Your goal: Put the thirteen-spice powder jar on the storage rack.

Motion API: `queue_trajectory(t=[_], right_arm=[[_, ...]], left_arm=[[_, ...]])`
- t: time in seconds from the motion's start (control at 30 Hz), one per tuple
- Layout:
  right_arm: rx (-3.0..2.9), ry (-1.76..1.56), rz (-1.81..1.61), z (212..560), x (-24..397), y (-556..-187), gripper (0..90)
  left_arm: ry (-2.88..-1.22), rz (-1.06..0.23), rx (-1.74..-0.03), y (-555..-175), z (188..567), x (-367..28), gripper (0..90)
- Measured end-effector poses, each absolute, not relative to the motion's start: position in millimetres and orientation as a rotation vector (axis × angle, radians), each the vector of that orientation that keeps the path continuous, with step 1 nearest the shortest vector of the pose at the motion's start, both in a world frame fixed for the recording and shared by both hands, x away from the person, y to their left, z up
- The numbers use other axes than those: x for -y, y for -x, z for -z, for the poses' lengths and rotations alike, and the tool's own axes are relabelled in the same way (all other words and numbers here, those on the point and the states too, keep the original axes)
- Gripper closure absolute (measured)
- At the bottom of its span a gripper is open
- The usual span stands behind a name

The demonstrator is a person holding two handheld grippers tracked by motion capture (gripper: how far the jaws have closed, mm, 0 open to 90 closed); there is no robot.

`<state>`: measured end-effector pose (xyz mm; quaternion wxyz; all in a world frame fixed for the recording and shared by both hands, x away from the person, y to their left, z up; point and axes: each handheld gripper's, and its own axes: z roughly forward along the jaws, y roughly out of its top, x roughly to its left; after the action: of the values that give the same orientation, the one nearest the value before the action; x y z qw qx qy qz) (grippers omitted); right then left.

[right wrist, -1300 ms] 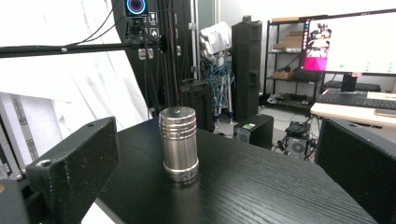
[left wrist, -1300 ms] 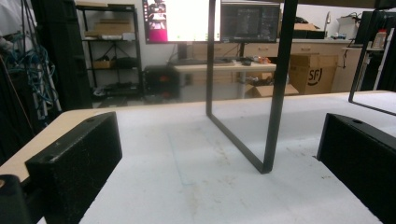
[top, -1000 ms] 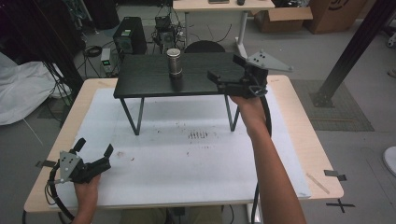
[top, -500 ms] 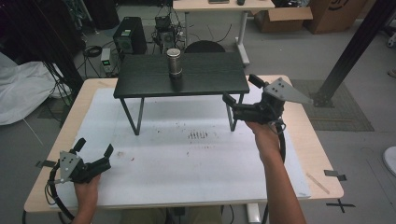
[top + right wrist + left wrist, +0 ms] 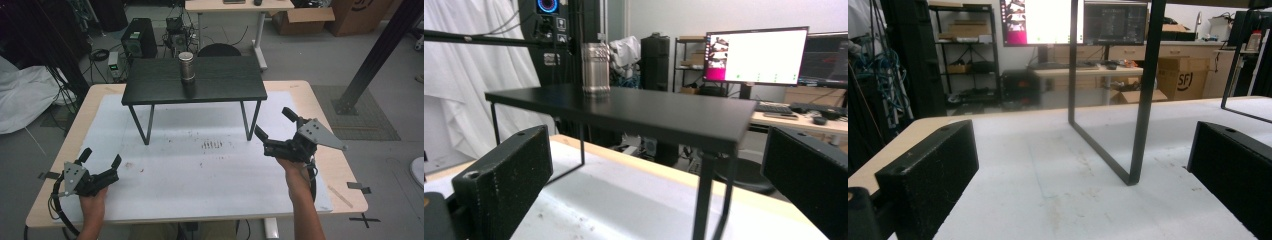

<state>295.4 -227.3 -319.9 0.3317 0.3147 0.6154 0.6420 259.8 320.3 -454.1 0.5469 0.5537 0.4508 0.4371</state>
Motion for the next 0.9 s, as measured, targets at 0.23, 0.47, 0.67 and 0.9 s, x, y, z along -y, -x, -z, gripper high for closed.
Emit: queue_trajectory(t=[0.23,0.47,0.67,0.9], right_arm=[[-1.587,-0.874,-1.63,354,241,-283,0.0],[-1.552,-0.923,-1.611,381,249,-278,0.0],[-1.522,-0.951,-1.601,403,254,-275,0.0],[-1.504,-0.983,-1.586,426,256,-273,0.0]], left_arm=[[-1.314,-1.038,-1.069,-260,454,-320,0.4],[-1.316,-1.039,-1.069,-260,454,-320,0.4],[-1.317,-1.04,-1.069,-260,454,-320,0.4],[-1.316,-1.039,-1.069,-260,454,-320,0.4]])
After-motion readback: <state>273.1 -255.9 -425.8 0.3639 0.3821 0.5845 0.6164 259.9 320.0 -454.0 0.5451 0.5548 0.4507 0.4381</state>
